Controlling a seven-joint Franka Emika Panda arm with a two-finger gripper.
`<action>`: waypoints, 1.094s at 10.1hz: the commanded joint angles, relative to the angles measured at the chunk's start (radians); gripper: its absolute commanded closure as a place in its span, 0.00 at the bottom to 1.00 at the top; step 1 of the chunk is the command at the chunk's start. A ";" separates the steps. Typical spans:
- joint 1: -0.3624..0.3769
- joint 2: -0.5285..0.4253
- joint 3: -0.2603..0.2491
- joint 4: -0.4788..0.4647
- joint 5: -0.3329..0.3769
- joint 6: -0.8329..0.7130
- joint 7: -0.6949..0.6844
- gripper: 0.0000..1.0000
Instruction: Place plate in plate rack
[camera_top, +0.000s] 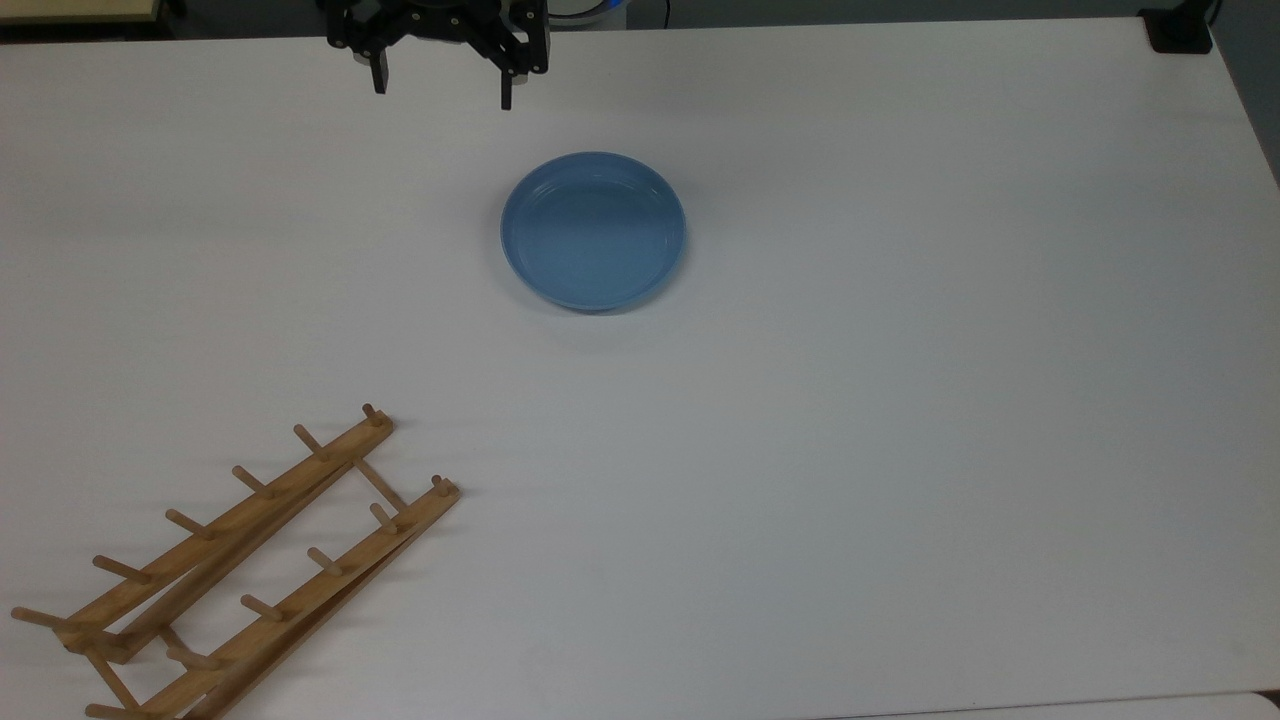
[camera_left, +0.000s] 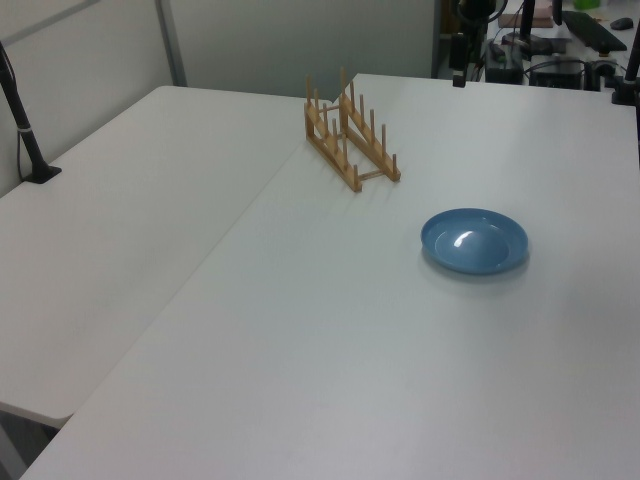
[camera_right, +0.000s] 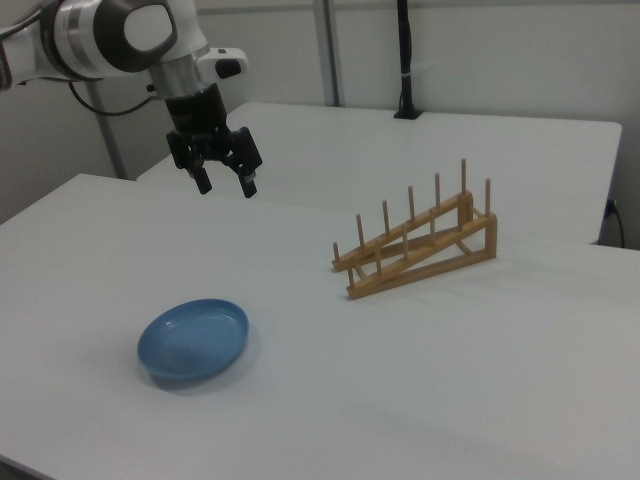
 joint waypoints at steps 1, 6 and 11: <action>0.011 -0.009 -0.006 -0.018 0.016 0.006 0.006 0.00; 0.004 -0.007 -0.006 -0.105 0.016 0.023 -0.243 0.00; 0.015 0.161 0.000 -0.268 0.002 0.289 -0.456 0.07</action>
